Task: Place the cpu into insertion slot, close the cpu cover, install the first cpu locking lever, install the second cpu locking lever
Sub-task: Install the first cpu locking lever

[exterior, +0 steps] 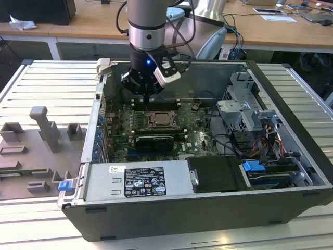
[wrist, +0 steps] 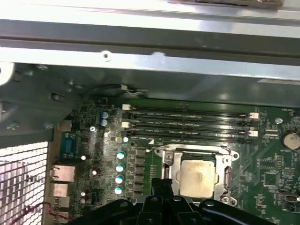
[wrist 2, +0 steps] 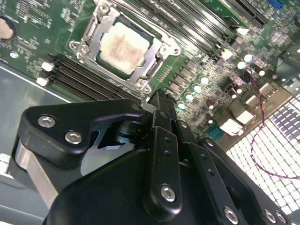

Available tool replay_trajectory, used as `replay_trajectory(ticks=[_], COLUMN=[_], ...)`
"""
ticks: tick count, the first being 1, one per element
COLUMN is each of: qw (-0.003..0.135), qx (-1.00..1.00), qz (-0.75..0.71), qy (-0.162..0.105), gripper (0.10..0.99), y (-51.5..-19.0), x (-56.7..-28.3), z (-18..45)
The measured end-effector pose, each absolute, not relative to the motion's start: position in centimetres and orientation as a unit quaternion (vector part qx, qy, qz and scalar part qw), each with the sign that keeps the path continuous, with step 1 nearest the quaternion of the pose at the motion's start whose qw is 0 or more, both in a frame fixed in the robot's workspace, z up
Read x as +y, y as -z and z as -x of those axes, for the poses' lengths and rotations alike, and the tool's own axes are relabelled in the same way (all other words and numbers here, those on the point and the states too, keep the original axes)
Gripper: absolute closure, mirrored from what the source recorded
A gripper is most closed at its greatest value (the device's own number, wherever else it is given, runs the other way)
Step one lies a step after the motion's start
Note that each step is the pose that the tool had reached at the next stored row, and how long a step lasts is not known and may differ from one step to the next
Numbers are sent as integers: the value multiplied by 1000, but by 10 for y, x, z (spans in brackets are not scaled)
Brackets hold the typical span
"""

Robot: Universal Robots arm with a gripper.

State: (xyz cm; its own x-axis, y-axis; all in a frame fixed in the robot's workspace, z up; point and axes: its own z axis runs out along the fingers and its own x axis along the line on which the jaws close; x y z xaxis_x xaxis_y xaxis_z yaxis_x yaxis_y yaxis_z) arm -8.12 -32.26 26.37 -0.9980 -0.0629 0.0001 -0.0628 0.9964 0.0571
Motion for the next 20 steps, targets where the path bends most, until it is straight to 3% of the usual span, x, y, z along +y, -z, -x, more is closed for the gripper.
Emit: replay_trajectory(ticks=[20], qw=[1], qx=[-999], qz=[-32], qy=[29], gripper=[980], y=[-259], x=[-296], z=[99])
